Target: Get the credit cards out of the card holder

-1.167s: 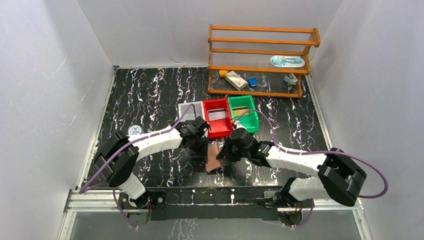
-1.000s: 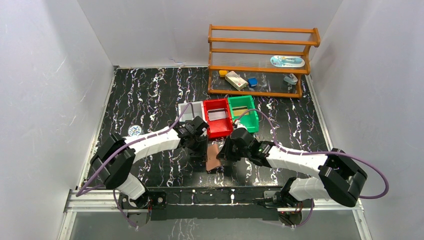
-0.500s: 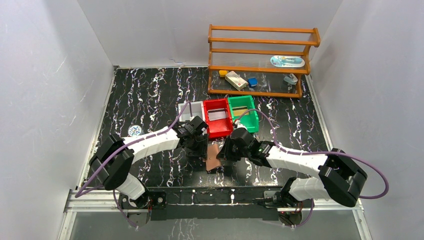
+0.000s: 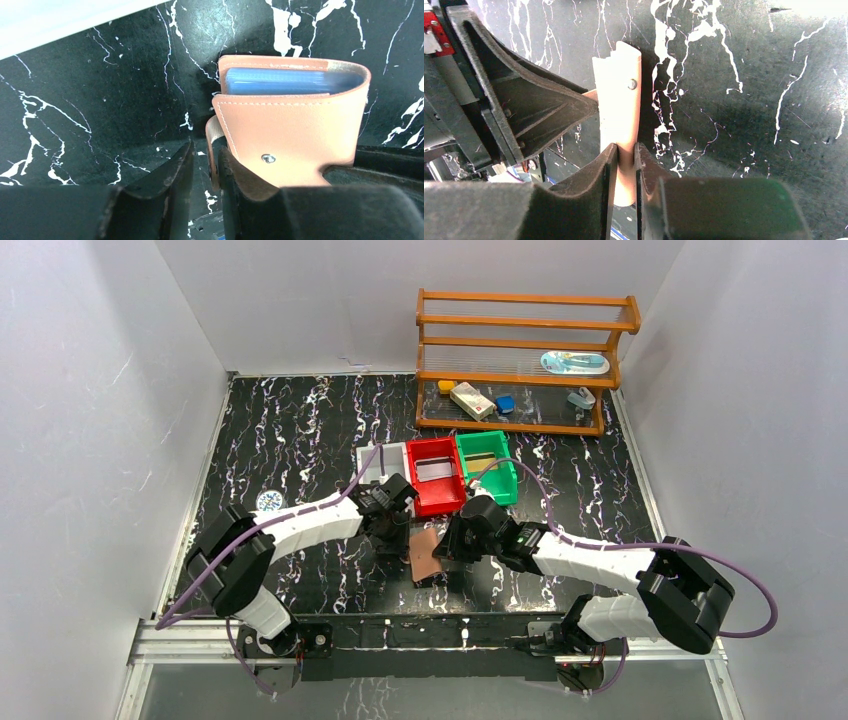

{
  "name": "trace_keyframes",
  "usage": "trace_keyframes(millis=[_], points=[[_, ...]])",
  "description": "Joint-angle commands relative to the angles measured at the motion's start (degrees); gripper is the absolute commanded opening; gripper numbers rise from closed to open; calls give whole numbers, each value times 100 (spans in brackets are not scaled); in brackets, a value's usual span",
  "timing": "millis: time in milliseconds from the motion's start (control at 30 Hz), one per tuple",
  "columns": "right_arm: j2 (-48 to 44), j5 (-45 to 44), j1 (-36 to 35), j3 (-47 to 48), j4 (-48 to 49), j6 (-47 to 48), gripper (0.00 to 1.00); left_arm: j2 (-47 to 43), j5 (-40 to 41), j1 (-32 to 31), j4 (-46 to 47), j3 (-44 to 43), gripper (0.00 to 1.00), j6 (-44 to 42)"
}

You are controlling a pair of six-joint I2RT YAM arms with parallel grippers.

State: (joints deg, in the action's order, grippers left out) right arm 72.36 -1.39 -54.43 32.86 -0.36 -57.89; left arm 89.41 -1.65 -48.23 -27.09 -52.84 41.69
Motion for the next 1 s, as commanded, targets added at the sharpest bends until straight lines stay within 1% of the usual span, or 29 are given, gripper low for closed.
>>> trace_keyframes(millis=[0, 200, 300, 333, 400, 467, 500, 600, 767, 833, 967], points=[[-36, -72, 13, 87, 159, -39, 26, 55, -50, -11, 53, 79, 21, 32], [-62, -71, 12, 96, 142, -38, 29, -93, 35, -11, 54, 125, 9, -1], [-75, -90, 20, 124, 118, -30, 33, -232, -16, -11, 89, 101, 1, -112], [-84, -107, 25, 151, 76, -22, 37, -291, -27, -11, 90, 92, 0, -163], [-87, -159, 44, 199, -21, -27, 41, -430, -37, -11, 94, 81, 0, -228], [-90, -278, 62, 260, -238, -80, 51, -608, -80, -11, 111, 86, 0, -287], [-86, -377, 72, 304, -365, -115, 54, -690, -134, -11, 127, 97, 0, -322], [-94, -537, 91, 398, -647, -141, 58, -918, -312, -11, 169, 107, 0, -452], [-199, -564, 91, 464, -663, -43, 60, -1074, -616, -11, 225, 72, 0, -530], [-251, -567, 91, 539, -697, 6, 62, -1281, -750, -11, 281, 40, 0, -546], [-391, -916, 91, 810, -1151, -22, 70, -1370, -1160, -11, 550, 58, 0, -546]])
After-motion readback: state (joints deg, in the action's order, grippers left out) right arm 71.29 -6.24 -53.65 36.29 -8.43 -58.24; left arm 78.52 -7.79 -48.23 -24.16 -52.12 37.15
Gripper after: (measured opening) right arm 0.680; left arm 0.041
